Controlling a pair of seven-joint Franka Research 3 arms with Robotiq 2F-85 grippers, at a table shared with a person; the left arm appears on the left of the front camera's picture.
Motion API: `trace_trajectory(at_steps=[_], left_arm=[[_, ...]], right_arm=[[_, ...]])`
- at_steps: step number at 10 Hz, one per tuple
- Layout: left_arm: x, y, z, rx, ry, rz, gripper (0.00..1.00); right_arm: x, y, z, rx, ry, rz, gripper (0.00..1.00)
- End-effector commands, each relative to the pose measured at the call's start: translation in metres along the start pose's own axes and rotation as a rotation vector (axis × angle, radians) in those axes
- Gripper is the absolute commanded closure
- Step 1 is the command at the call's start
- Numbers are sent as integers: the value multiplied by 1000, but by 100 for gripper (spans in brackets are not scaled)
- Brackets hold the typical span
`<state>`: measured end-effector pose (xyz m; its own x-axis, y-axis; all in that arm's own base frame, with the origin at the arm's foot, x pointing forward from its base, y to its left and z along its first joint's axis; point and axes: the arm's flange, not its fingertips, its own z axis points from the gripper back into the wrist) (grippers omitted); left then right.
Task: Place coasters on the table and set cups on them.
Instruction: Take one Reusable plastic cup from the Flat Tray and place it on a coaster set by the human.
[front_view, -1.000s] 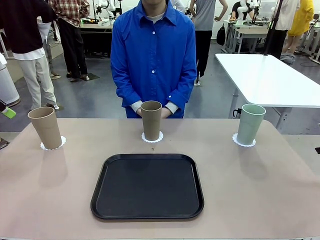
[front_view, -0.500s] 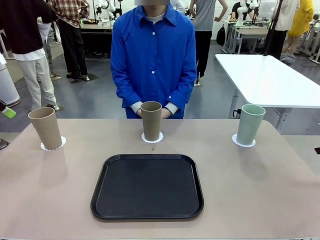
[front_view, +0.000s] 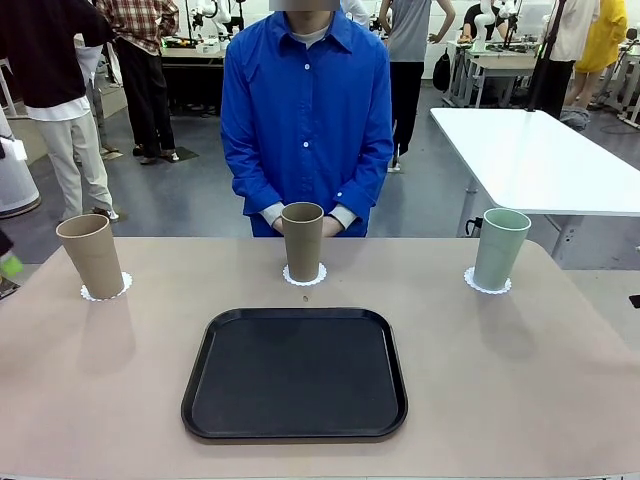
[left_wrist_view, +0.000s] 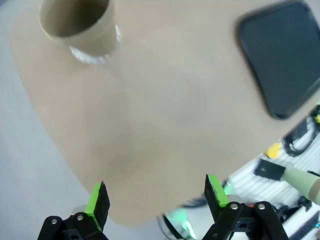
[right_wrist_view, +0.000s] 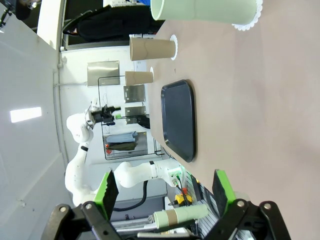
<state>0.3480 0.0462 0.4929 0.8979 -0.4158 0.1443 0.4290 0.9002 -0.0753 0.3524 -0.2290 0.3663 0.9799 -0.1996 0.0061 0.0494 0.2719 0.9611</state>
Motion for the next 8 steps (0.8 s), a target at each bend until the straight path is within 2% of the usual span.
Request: trace_trajectory(at_steps=[1,3,4,5,6,7,8], left_arm=[[-26,-33,9,-115,50,41,0],[-49,-36,-6,-84,25,70,0],[-50,-31,-7,-47,-64,61,0],[-43,-39,0,-95,80,42,0],[-45,-34,6,-83,31,51,0],[-44,-7,7,-394,-71,-25,0],[-47,18,12,-599,-183,-64,0]], right_arm=[[-1,1,1,6,1,2,0],[-1,1,1,6,1,2,0],[-1,1,1,6,1,2,0],[-1,1,1,6,1,2,0],[-1,1,1,6,1,2,0],[-1,1,1,6,1,2,0],[-1,1,1,6,1,2,0]])
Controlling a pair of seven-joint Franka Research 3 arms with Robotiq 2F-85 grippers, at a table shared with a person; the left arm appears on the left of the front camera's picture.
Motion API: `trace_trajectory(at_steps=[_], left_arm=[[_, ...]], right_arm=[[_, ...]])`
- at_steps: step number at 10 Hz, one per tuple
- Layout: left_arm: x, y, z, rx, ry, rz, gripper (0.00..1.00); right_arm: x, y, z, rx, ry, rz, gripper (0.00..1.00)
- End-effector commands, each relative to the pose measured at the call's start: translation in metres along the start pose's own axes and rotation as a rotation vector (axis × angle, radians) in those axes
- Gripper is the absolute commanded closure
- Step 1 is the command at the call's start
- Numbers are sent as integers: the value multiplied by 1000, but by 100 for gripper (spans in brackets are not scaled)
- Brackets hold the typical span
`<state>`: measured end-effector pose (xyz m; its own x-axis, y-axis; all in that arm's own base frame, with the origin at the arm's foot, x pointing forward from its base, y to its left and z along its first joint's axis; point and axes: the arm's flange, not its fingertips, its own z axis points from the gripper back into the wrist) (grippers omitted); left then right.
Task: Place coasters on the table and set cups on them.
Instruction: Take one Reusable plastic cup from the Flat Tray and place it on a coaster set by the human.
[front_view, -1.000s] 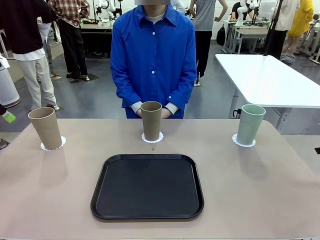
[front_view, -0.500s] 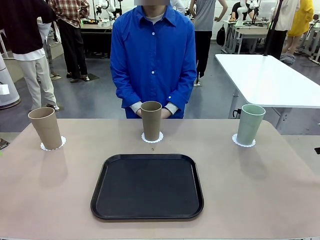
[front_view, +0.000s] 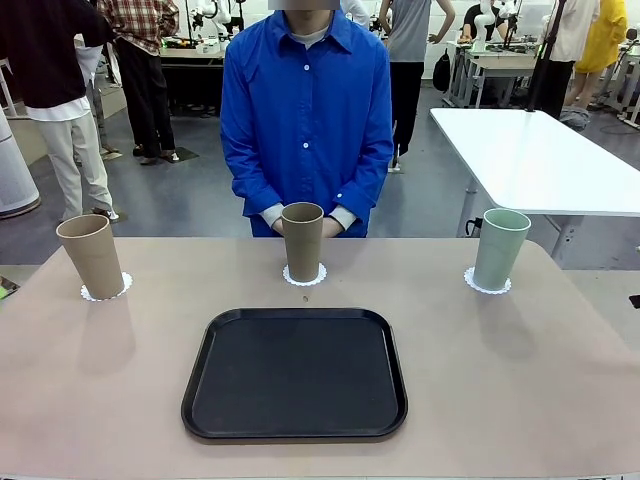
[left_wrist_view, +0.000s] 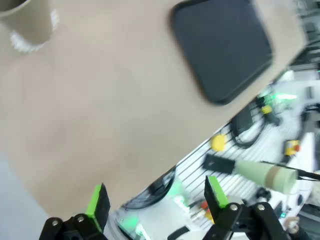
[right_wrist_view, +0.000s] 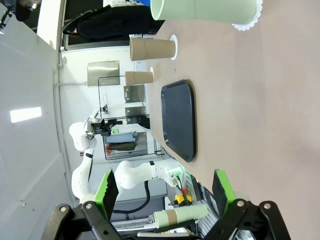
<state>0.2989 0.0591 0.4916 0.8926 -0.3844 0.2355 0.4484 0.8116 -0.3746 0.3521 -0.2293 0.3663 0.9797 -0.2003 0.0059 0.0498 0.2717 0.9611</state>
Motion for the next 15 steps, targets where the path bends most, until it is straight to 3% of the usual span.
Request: trace_trajectory(at_steps=[1,2,3,8,10,15], left_arm=[[0,45,25,-431,-149,-87,0],[-6,74,32,-585,-207,-81,0],[-14,104,35,-655,-224,-45,0],[-64,216,35,-809,-315,142,0],[-79,239,31,-802,-340,234,0],[-93,244,32,-821,-366,259,0]], right_arm=[[0,1,0,6,2,2,0],[0,1,0,6,2,2,0],[0,1,0,6,2,2,0],[0,1,0,6,2,2,0],[0,1,0,6,2,2,0],[0,1,0,6,2,2,0]])
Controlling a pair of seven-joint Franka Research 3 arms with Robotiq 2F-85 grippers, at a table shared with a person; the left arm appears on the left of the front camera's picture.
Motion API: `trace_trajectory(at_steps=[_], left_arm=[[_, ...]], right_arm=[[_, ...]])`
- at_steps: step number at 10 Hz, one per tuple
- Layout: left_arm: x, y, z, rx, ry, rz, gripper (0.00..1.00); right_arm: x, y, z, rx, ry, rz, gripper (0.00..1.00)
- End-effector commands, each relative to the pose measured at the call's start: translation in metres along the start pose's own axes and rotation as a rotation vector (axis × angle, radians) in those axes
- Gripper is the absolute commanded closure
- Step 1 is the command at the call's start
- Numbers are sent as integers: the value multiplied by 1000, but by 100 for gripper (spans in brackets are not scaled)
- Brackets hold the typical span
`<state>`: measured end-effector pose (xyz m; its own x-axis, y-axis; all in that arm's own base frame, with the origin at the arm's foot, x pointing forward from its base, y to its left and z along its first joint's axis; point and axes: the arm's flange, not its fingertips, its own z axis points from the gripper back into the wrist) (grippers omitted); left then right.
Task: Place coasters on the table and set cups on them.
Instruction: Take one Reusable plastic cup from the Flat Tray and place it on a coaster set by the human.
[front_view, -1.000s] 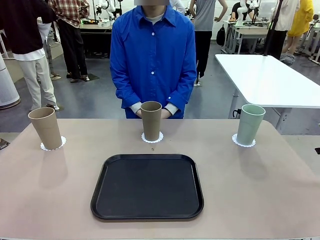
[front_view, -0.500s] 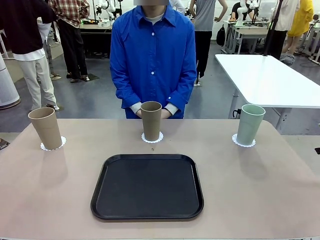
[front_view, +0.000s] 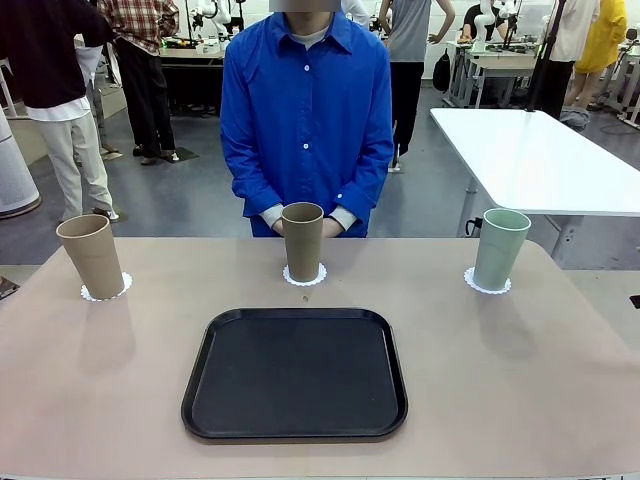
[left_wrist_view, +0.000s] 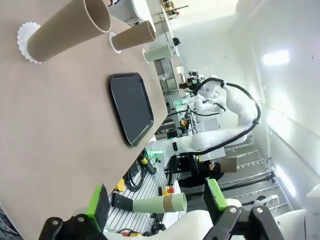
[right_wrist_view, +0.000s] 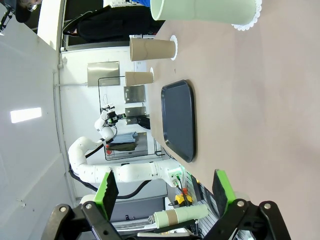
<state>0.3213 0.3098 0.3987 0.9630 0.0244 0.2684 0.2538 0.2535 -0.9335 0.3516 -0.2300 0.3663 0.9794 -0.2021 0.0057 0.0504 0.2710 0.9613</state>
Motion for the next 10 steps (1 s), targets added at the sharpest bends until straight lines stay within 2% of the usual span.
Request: trace_trajectory(at_steps=[1,2,10], left_arm=[[1,-14,-9,3,4,-49,0],[0,0,0,0,0,0,0],[0,0,0,0,0,0,0]], right_arm=[[0,1,0,6,4,3,0],[0,1,0,6,4,3,0],[0,1,0,6,4,3,0]])
